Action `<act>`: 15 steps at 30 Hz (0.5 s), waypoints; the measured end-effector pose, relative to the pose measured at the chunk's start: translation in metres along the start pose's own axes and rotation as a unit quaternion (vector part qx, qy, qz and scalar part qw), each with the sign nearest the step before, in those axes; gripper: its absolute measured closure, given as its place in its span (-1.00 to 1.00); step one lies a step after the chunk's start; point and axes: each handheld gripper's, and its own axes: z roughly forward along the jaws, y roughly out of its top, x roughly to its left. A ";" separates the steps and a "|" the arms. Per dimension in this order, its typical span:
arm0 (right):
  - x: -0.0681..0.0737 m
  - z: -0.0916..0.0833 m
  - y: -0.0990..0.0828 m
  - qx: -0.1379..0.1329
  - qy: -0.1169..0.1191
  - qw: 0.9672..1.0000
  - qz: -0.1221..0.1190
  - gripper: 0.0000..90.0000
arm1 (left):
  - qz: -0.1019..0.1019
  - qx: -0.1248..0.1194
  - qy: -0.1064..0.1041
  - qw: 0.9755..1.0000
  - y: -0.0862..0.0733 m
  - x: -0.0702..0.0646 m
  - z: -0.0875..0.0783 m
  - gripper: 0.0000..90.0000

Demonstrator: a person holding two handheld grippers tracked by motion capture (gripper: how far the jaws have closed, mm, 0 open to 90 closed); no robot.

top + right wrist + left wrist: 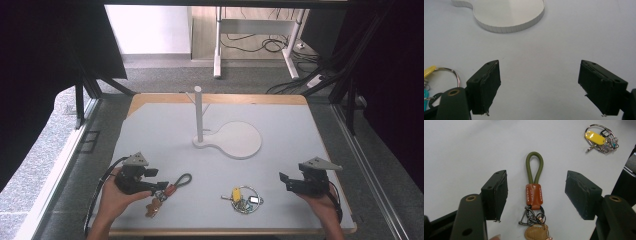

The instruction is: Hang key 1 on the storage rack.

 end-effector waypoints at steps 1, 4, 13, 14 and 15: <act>0.000 0.000 0.000 0.000 0.000 1.000 0.000 -0.59 | 0.000 0.000 0.000 1.000 0.000 0.000 0.000 -0.22; -0.001 -0.002 -0.001 -0.003 0.001 1.000 0.003 -0.55 | -0.001 -0.004 0.000 1.000 -0.001 0.000 -0.002 -0.22; 0.003 -0.002 -0.001 -0.005 0.011 1.000 -0.013 -0.51 | -0.006 -0.011 0.001 1.000 0.000 0.002 -0.007 -0.22; 0.003 -0.002 -0.001 -0.004 0.013 1.000 -0.013 -0.51 | -0.007 -0.012 -0.004 1.000 0.002 0.003 -0.008 -0.21; 0.002 -0.001 -0.002 -0.005 0.017 1.000 -0.010 -0.50 | -0.010 -0.017 -0.009 1.000 0.003 0.003 -0.008 -0.21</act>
